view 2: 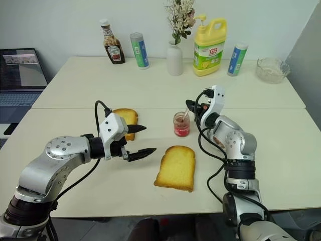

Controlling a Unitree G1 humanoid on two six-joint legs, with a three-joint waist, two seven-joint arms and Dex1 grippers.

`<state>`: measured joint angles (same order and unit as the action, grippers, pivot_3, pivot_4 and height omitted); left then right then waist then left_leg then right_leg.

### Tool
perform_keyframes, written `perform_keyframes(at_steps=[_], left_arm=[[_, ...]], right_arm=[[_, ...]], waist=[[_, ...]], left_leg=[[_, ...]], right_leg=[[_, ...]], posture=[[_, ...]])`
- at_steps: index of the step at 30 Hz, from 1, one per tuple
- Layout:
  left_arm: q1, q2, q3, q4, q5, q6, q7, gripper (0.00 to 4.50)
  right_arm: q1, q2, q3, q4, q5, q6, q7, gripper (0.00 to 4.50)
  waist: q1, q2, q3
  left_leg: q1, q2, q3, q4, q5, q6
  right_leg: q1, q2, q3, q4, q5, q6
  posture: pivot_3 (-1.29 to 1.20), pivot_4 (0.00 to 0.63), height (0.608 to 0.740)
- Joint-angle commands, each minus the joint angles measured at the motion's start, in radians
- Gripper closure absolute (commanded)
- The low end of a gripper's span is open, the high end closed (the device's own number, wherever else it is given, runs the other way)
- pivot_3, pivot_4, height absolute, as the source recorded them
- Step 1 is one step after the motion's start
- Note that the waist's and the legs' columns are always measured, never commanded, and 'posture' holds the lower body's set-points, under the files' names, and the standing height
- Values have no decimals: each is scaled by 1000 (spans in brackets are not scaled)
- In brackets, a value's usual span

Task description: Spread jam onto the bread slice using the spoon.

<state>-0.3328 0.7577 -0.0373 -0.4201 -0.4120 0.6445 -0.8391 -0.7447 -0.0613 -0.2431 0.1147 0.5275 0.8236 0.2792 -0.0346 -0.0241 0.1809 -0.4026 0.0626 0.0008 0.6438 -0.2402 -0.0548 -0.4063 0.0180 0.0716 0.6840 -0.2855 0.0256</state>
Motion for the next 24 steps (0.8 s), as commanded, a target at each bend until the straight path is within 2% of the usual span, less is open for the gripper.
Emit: perform_keyframes(at_steps=[1,24], left_arm=[[-12,-4,0,-8,9,-25,-2,0],[-14,-6,-14,6,23,-49,-9,0]], right_arm=[[-38,2,-16,-46,37,-4,-15,4484],[-63,11,-154,-59,246,67,-194,4484]], waist=[[0,0,0],[-1,0,0]], left_leg=[[0,0,0,0,0,0],[0,0,0,-1,0,0]], right_leg=[[0,0,0,0,0,0],[0,0,0,-1,0,0]], posture=[[0,150,740],[0,150,740]])
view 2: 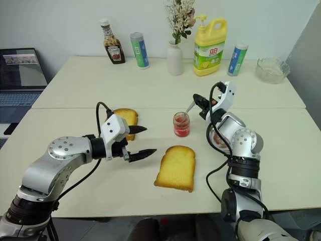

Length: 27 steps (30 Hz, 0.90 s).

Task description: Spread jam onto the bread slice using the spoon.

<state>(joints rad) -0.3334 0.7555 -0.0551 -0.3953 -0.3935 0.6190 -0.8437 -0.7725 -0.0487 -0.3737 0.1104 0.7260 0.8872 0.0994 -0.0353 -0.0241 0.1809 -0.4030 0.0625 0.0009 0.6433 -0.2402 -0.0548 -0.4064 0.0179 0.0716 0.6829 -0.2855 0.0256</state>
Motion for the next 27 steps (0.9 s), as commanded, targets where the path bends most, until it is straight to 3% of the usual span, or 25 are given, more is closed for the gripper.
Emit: perform_keyframes(at_steps=[1,27], left_arm=[[-13,-4,4,-19,5,-24,-4,0],[-74,-54,63,13,-73,24,16,0]], right_arm=[[-36,0,-29,-55,60,8,-22,4484],[-23,-68,-68,-138,242,51,-124,4484]], waist=[[0,0,0],[0,0,0]], left_leg=[[0,0,0,0,0,0],[-1,0,0,-1,0,0]], right_leg=[[0,0,0,0,0,0],[-1,0,0,-1,0,0]], posture=[[0,150,740],[0,150,740]])
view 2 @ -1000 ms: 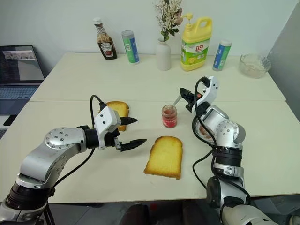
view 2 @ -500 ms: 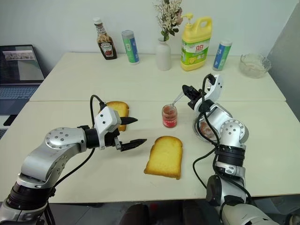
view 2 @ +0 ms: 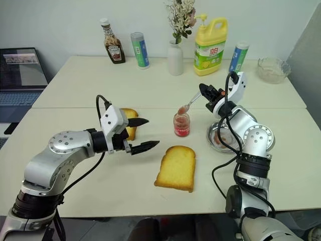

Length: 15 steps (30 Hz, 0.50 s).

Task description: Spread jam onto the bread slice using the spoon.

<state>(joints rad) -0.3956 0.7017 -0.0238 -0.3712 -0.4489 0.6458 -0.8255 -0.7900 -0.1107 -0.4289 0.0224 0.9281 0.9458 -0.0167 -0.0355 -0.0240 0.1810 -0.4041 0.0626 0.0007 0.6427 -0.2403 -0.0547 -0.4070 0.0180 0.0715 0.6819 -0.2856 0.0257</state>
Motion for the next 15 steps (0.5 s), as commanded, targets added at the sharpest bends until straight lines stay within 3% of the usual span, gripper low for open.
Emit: perform_keyframes(at_steps=[1,7,15], left_arm=[[-9,3,31,-12,-21,-3,-6,0],[13,21,73,-44,-98,-15,-76,0],[120,159,161,-113,-172,-32,-232,0]], right_arm=[[-1,-3,-13,-53,42,-9,-11,4484],[-5,15,-33,-79,148,13,-17,4484],[51,-28,-5,-218,384,98,-23,4484]], waist=[[0,0,0],[0,0,0],[-7,0,0]], left_leg=[[0,0,0,0,0,0],[0,0,0,0,0,0],[-1,0,0,-1,0,0]], right_leg=[[0,0,0,0,0,0],[0,0,0,0,0,0],[-1,0,0,0,0,0]], posture=[[0,150,740],[0,150,740],[0,150,740]])
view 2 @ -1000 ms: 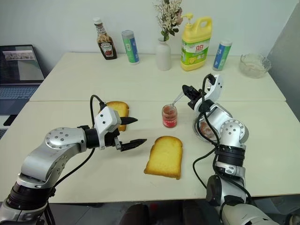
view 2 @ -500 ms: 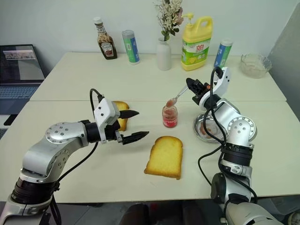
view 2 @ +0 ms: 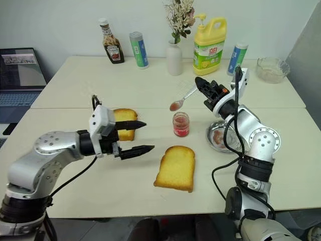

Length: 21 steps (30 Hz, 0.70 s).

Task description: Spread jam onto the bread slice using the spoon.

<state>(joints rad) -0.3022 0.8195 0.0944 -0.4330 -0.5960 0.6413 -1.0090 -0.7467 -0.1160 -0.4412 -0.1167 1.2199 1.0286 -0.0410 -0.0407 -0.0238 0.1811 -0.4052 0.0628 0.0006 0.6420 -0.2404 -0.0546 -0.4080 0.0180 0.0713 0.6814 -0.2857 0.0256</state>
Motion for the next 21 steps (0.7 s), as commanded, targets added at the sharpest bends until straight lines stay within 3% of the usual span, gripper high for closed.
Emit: perform_keyframes(at_steps=[1,6,14,21], left_arm=[[57,65,53,-64,-25,-40,-75,0],[233,122,104,-166,-33,-92,-139,0],[454,58,122,-221,91,-269,-77,0],[565,-1,128,-259,101,-285,-3,0]], right_arm=[[25,-38,15,-107,130,28,0,4484],[160,-165,119,-293,182,77,76,4484],[359,-323,412,-501,-221,-135,331,4484],[438,-306,521,-496,-441,-330,438,4484]], waist=[[-2,0,0],[-1,0,0],[-1,0,0],[-1,-1,0]], left_leg=[[0,0,0,0,0,0],[0,0,0,-1,0,0],[0,1,0,-1,0,0],[-1,1,0,0,0,0]], right_leg=[[0,0,0,0,0,0],[0,0,0,-1,-1,0],[-2,0,0,-1,-5,2],[-2,-1,0,0,-5,2]], posture=[[0,150,740],[0,150,740],[0,150,740],[0,150,740]])
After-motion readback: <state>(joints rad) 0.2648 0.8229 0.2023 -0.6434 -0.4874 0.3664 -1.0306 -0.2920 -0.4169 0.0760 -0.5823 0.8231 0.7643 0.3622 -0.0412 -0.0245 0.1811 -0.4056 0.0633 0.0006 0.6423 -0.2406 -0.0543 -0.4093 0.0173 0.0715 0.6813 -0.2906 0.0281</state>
